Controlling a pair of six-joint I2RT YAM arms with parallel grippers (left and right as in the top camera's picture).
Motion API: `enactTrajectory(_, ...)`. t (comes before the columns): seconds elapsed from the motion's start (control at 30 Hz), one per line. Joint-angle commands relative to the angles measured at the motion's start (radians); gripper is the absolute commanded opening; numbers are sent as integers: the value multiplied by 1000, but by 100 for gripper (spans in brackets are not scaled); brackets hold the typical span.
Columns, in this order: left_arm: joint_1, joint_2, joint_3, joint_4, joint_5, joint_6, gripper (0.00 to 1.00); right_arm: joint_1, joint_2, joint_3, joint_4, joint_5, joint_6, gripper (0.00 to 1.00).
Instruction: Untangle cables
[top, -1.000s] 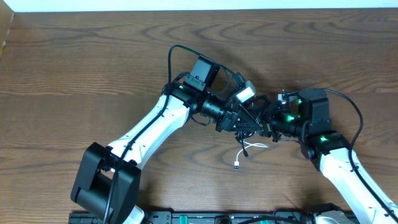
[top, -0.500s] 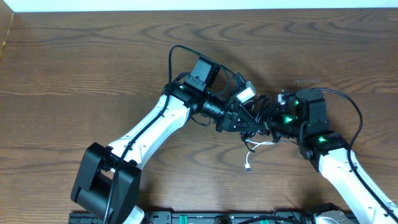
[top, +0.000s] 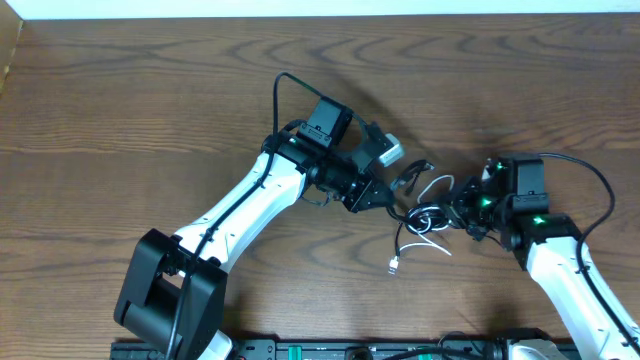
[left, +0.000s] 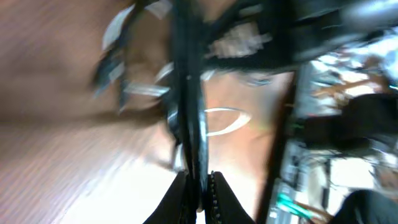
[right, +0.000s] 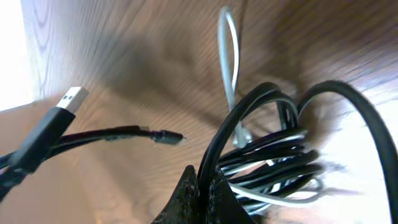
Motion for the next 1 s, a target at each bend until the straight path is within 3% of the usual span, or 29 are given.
enactTrajectory(0.0, 5, -24, 16, -30, -319, -161, 7, -35, 1, 1, -14, 67, -74, 1)
enactTrajectory(0.17, 5, -10, 16, -82, -469, -264, 7, -35, 1, 1, -27, 99, -75, 1)
enactTrajectory(0.3, 5, 15, 16, -140, -699, -414, 8, -36, 1, 1, -58, 183, -78, 1)
enactTrajectory(0.5, 5, 35, 16, -139, -647, -361, 8, -35, 1, 1, -68, 216, -90, 2)
enactTrajectory(0.67, 5, 53, 16, -139, -636, -362, 12, -35, 1, 1, -68, 210, -232, 39)
enactTrajectory(0.9, 22, 60, 19, -124, -637, -366, 13, -35, 1, 105, -157, 123, -378, 51)
enactTrajectory(0.97, 43, 58, 27, -126, -616, -365, 41, -35, 1, 182, -244, 124, -435, 57)
